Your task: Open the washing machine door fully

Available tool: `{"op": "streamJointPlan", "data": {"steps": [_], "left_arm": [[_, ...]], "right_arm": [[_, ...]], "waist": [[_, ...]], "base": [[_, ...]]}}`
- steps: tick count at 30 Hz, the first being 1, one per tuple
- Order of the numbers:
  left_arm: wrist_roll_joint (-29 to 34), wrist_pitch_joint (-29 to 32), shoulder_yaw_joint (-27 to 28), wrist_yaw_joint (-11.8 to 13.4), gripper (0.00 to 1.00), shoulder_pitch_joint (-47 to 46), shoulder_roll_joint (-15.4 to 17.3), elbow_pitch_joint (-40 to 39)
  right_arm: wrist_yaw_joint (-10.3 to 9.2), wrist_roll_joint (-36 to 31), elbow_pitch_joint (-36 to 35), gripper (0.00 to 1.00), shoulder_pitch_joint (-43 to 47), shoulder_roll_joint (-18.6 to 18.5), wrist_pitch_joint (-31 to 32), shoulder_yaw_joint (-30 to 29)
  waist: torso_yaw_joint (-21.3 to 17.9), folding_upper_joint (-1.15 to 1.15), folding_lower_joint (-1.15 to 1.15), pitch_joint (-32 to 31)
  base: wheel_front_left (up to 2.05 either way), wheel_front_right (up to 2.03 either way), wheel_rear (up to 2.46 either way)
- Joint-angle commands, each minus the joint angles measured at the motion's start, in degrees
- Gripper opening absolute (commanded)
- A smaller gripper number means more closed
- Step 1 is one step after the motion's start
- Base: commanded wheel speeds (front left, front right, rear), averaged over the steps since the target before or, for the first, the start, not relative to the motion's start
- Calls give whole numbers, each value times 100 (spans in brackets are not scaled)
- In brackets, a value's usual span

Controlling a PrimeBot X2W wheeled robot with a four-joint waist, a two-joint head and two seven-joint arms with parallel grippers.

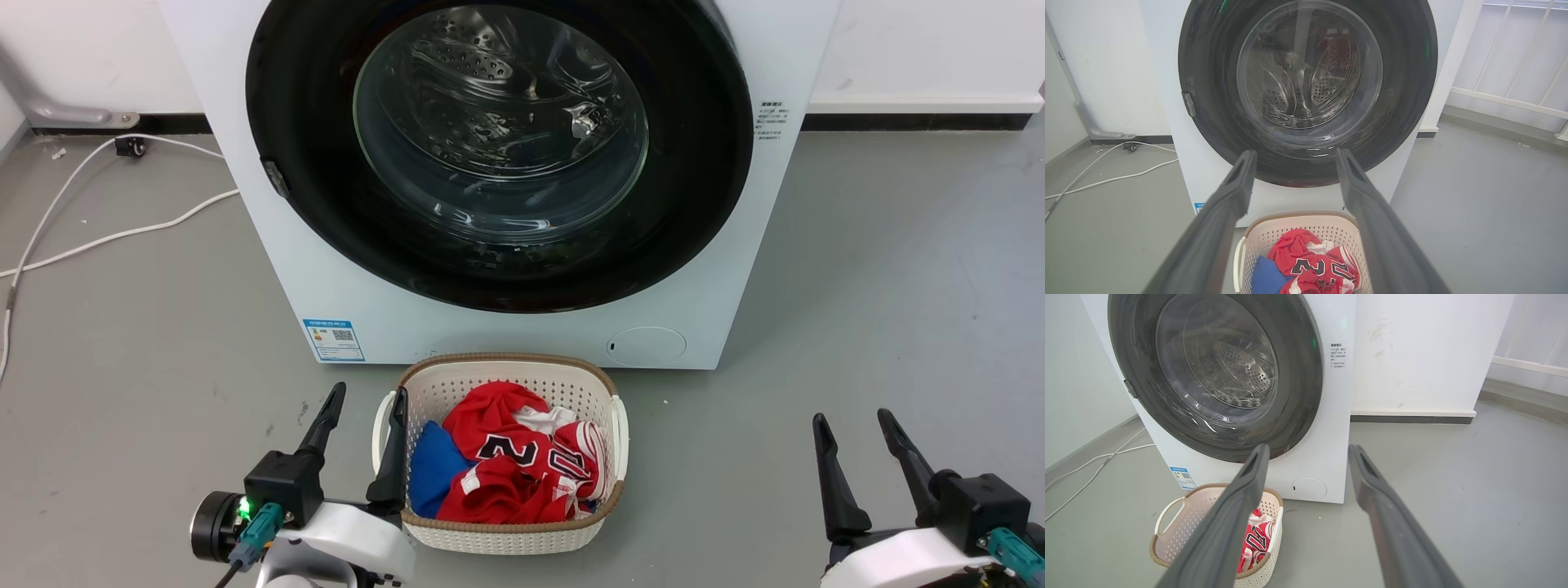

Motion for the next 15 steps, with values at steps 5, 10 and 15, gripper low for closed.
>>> {"op": "streamJointPlan", "data": {"steps": [5, 10, 15], "left_arm": [[88, -17, 28, -22, 100, -23, -11, -11], [152, -17, 60, -20, 100, -15, -21, -34], [198, -17, 101, -12, 100, -14, -28, -66]], "right_arm": [[-1, 49, 52, 100, -113, 23, -58, -7], [-2, 116, 93, 0, -117, 24, -86, 0], [-2, 1052, 79, 0, -169, 40, -145, -35]], "waist": [[-5, 0, 0, 15], [-10, 0, 0, 24], [-23, 0, 0, 38]], "base": [[0, 0, 0], [0, 0, 0], [0, 0, 0]]}}
